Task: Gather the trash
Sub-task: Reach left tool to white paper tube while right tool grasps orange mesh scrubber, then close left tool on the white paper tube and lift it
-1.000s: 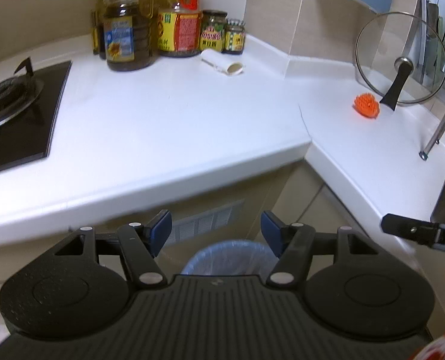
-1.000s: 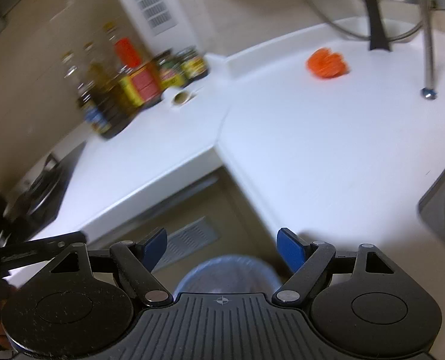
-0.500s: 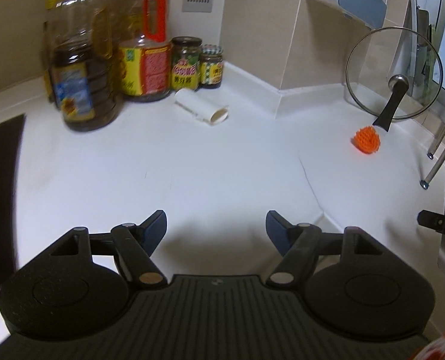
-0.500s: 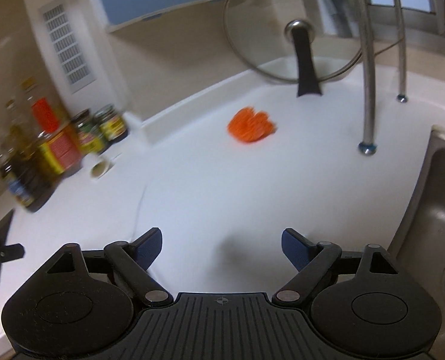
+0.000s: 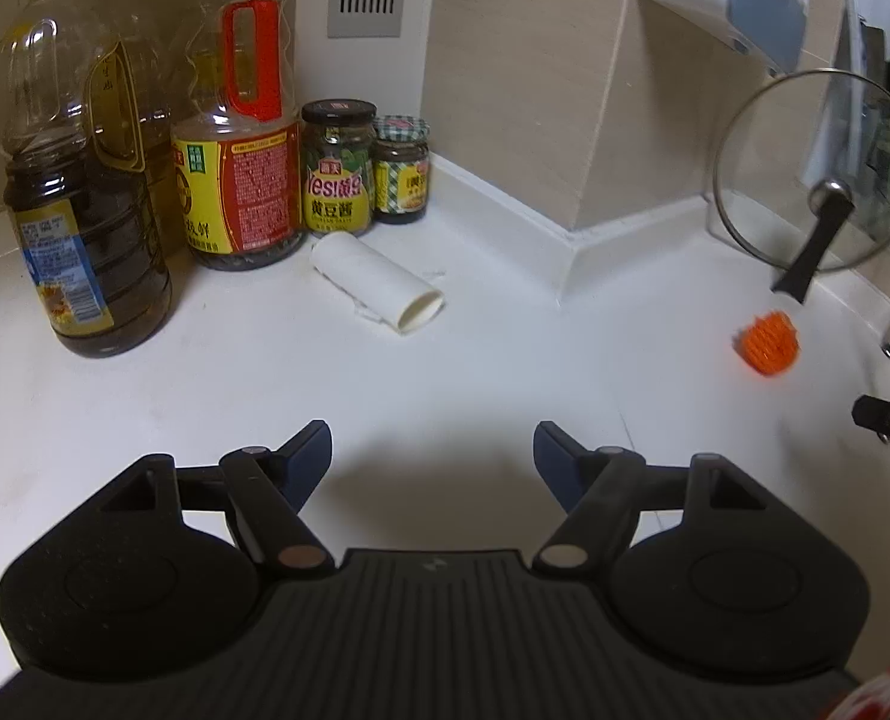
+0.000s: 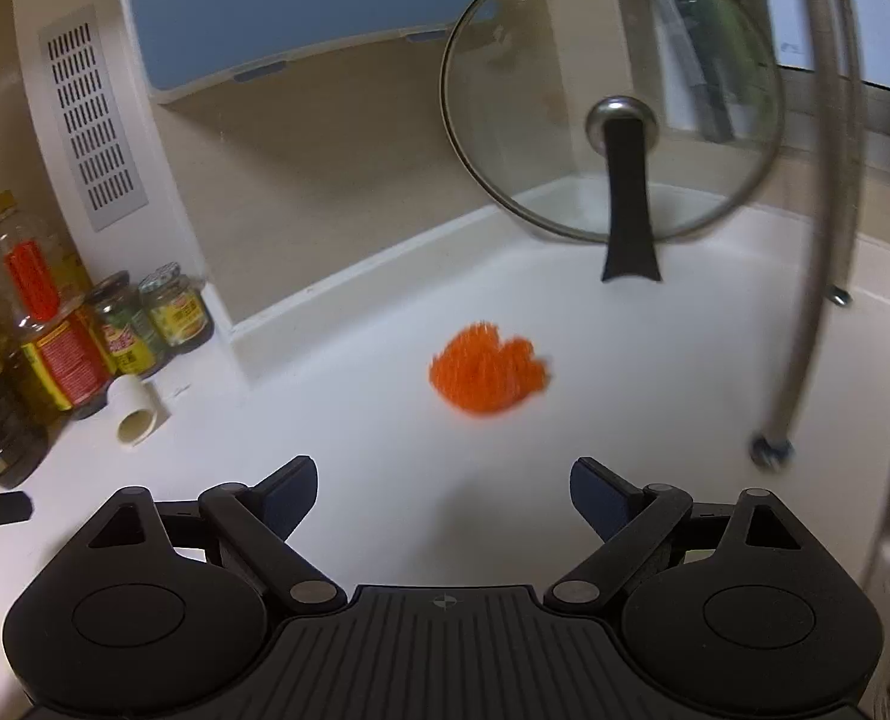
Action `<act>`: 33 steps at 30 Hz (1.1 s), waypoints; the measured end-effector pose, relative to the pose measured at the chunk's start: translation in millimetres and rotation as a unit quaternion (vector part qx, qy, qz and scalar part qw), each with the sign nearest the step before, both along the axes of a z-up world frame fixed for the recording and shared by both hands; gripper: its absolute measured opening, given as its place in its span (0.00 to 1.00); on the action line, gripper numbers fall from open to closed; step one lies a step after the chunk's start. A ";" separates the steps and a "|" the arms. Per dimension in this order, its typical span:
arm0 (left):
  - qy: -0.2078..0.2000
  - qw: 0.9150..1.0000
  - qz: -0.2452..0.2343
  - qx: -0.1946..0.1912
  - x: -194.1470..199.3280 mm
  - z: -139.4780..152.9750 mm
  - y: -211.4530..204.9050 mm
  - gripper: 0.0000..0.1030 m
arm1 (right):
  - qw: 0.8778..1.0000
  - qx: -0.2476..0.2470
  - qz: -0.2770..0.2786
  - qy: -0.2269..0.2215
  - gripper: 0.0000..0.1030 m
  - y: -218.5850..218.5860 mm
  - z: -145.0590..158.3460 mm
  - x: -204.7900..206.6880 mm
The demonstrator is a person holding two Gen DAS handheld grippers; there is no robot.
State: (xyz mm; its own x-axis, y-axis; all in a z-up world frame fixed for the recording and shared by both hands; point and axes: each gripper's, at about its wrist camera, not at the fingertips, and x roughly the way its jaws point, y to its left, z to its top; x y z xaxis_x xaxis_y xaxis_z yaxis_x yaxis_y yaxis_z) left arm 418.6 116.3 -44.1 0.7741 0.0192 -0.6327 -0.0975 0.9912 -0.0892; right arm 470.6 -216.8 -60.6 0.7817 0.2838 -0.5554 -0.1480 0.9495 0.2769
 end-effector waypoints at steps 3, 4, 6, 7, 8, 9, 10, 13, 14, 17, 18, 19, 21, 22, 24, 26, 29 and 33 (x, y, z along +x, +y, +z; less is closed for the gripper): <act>-0.001 1.000 0.017 -0.001 13.1 -0.8 -0.5 0.71 | 1.000 -0.007 0.008 0.003 0.88 0.3 -5.9 30.9; 0.000 1.000 0.022 -0.001 17.8 -1.5 -0.7 0.71 | 1.000 -0.010 0.011 0.003 0.88 0.1 -8.5 40.5; 0.003 0.999 0.035 0.002 26.4 -3.6 -1.4 0.71 | 1.000 -0.019 0.013 0.007 0.88 -0.6 -15.1 59.9; 0.004 0.999 0.040 0.002 30.3 -4.4 -1.3 0.71 | 1.000 -0.020 0.015 0.008 0.88 -0.6 -18.7 69.2; 0.004 0.999 0.045 0.002 33.9 -5.2 -1.0 0.71 | 1.000 -0.020 0.016 0.008 0.88 -1.3 -21.9 76.9; 0.004 0.999 0.050 0.002 37.1 -6.0 -0.9 0.71 | 1.000 -0.020 0.017 0.009 0.88 -1.2 -25.2 84.3; 0.005 0.998 0.055 0.003 40.5 -7.1 -0.8 0.71 | 1.000 -0.020 0.018 0.009 0.88 -0.8 -28.5 90.8; 0.010 0.998 0.065 0.006 51.0 -11.6 -0.3 0.71 | 0.999 -0.027 0.021 0.009 0.88 1.3 -37.2 107.4; 0.011 0.998 0.068 0.007 54.0 -13.0 -0.4 0.71 | 0.999 -0.029 0.022 0.010 0.88 2.2 -39.4 111.5; 0.013 0.997 0.073 0.013 61.5 -16.2 -2.7 0.71 | 0.999 -0.033 0.023 0.010 0.88 4.2 -45.8 118.8; 0.011 0.997 0.075 0.015 63.2 -16.5 -3.8 0.71 | 0.999 -0.036 0.023 0.007 0.88 4.7 -47.5 119.9; 0.010 0.997 0.076 0.015 64.0 -16.3 -4.9 0.72 | 0.999 -0.040 0.023 0.006 0.88 5.0 -48.6 121.1; 0.007 0.997 0.078 0.015 68.3 -16.8 -6.6 0.72 | 0.999 -0.042 0.022 0.004 0.88 5.9 -50.2 122.5; 0.006 0.997 0.080 0.015 70.6 -17.3 -7.4 0.73 | 0.999 -0.041 0.022 0.003 0.87 6.5 -50.6 123.1; 0.005 0.996 0.082 0.016 76.2 -18.4 -9.4 0.74 | 0.999 -0.042 0.028 0.003 0.71 7.9 -51.6 125.0; 0.004 0.996 0.083 0.016 81.3 -19.3 -11.4 0.75 | 0.998 -0.044 0.033 0.007 0.67 8.5 -52.8 127.5; 0.004 0.996 0.084 0.017 90.4 -20.6 -13.5 0.75 | 0.998 -0.045 0.036 -0.002 0.57 7.1 -51.0 128.8; 0.005 0.996 0.087 0.017 104.1 -23.7 -15.4 0.76 | 0.999 -0.033 0.039 -0.008 0.43 1.7 -45.3 133.6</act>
